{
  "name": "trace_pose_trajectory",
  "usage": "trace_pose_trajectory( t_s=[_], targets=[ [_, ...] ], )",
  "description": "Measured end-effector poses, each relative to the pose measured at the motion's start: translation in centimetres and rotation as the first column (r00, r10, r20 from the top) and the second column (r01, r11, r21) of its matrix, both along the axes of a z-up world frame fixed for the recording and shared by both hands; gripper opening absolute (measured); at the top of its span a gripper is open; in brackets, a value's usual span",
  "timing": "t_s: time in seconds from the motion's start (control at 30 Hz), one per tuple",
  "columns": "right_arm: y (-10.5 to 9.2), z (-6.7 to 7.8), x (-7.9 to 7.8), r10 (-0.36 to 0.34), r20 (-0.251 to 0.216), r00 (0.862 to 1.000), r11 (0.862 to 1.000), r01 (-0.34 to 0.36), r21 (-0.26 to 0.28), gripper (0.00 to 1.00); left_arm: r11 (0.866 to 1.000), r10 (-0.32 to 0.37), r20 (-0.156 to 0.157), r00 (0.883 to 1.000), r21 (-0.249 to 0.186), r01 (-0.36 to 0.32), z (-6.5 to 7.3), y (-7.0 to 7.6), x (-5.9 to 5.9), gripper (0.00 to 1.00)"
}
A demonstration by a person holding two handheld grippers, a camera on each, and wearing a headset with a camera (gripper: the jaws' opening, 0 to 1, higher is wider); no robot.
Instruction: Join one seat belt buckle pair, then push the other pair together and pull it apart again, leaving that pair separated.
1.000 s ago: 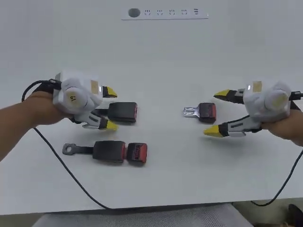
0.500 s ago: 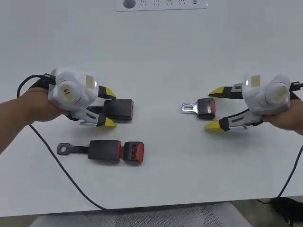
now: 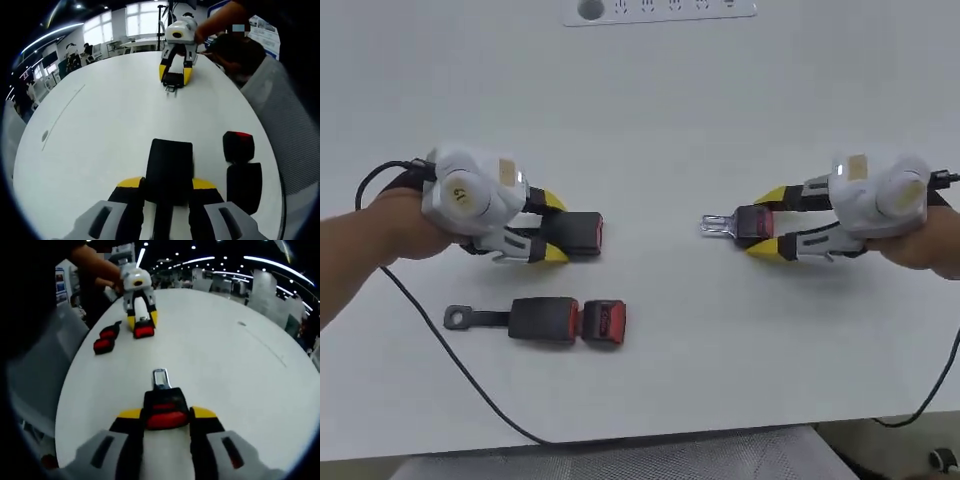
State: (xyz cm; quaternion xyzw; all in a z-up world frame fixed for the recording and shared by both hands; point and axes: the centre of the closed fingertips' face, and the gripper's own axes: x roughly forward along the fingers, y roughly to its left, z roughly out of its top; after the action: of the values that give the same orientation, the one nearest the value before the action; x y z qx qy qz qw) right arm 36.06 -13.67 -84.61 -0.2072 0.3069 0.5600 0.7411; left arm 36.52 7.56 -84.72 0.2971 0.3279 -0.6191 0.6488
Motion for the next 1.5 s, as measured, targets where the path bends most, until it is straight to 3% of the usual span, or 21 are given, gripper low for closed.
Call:
trace_pose_trajectory(
  t_s=[0.17,0.4,0.5,0.6,0.73,0.93,1.0,1.33,1.5],
  targets=[
    [0.0,0.1,0.1,-0.024,-0.007,1.000,0.999,0.024,0.040,0.36,1.000,0.004,-0.002,1.000,0.002,-0.004,0.0,0.0,0.0,0.35],
    [0.0,0.0,0.0,-0.004,-0.004,1.000,1.000,0.004,0.030,0.35,1.000,0.016,-0.008,1.000,-0.005,-0.016,-0.1,0.1,0.0,0.35],
    [0.1,0.0,-0.1,0.010,-0.003,1.000,1.000,-0.010,-0.002,0.35,1.000,0.012,-0.012,1.000,0.001,-0.012,-0.1,0.2,0.0,0.35],
    [0.0,-0.2,-0.1,0.066,0.000,0.998,0.993,-0.065,-0.100,0.35,1.000,0.008,-0.012,1.000,0.008,-0.008,-0.1,0.2,0.0,0.35],
    [0.1,-0.2,-0.1,0.050,-0.018,0.999,0.996,-0.051,-0.079,0.35,1.000,0.019,-0.025,1.000,0.016,-0.019,-0.2,0.2,0.0,0.35],
    [0.4,-0.2,-0.1,0.043,-0.033,0.999,0.996,-0.045,-0.075,0.35,1.000,0.010,-0.018,1.000,0.029,-0.009,-0.2,0.2,0.0,0.35],
    [0.9,-0.1,-0.2,0.041,-0.050,0.998,0.998,-0.043,-0.051,0.35,0.999,0.001,-0.012,1.000,0.033,0.000,-0.2,0.2,0.0,0.35],
    [3.6,-0.2,-0.2,0.080,-0.019,0.997,0.994,-0.081,-0.068,0.35,0.999,0.008,-0.016,1.000,0.038,-0.007,-0.1,0.2,0.1,0.35],
    [5.1,0.0,-0.1,0.089,-0.019,0.996,0.995,-0.090,-0.050,0.35,0.999,0.013,-0.016,1.000,0.041,-0.012,-0.1,0.2,0.1,0.35]
  ],
)
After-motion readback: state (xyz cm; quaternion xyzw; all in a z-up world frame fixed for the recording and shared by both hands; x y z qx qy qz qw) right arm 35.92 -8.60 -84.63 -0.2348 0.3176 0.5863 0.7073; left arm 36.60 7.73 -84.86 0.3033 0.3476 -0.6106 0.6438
